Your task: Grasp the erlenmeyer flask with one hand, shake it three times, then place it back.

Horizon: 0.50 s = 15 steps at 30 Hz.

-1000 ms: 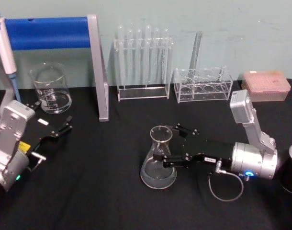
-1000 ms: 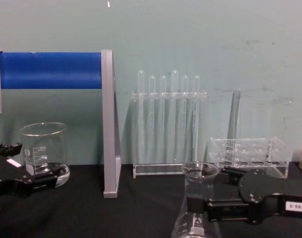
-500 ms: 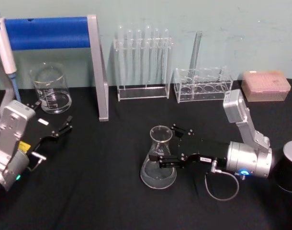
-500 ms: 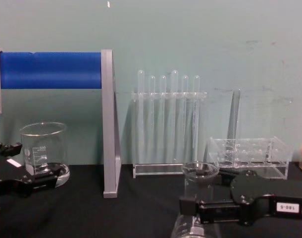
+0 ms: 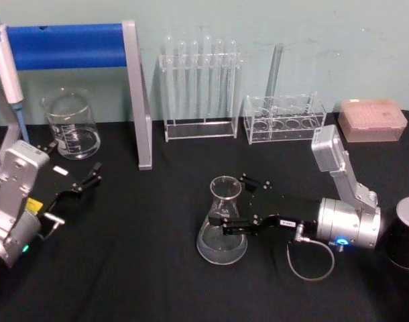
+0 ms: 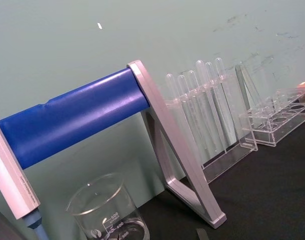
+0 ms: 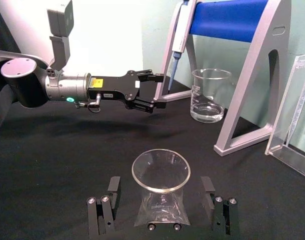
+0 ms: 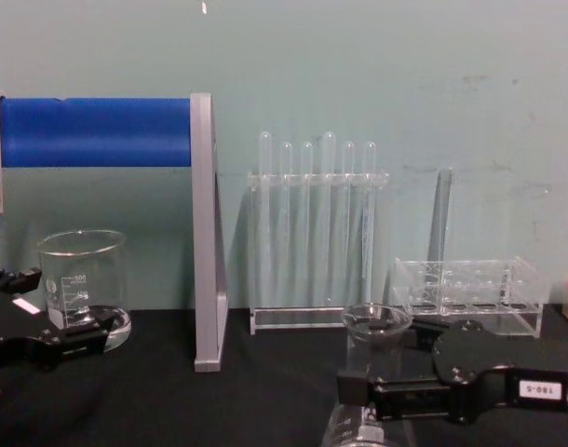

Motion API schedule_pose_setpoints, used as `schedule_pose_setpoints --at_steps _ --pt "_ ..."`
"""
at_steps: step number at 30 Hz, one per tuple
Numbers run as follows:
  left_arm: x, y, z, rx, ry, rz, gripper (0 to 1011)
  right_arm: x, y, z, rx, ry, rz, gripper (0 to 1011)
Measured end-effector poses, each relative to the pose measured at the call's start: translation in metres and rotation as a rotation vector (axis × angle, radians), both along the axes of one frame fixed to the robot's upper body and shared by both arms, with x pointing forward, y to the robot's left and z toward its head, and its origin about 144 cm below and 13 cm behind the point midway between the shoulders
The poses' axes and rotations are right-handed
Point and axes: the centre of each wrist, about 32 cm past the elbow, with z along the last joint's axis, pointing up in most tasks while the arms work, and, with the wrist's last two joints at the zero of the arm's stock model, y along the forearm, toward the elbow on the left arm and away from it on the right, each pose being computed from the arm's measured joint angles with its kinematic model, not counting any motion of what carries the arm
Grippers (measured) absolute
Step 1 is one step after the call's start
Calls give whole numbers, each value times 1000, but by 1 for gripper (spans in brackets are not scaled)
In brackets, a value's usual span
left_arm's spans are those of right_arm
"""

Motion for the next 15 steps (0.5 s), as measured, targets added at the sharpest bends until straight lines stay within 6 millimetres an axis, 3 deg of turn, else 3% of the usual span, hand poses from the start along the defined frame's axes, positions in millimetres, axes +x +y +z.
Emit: schedule_pose_setpoints --at_steps 15 --pt "0 0 0 0 0 0 1001 0 0 0 1 0 1 1004"
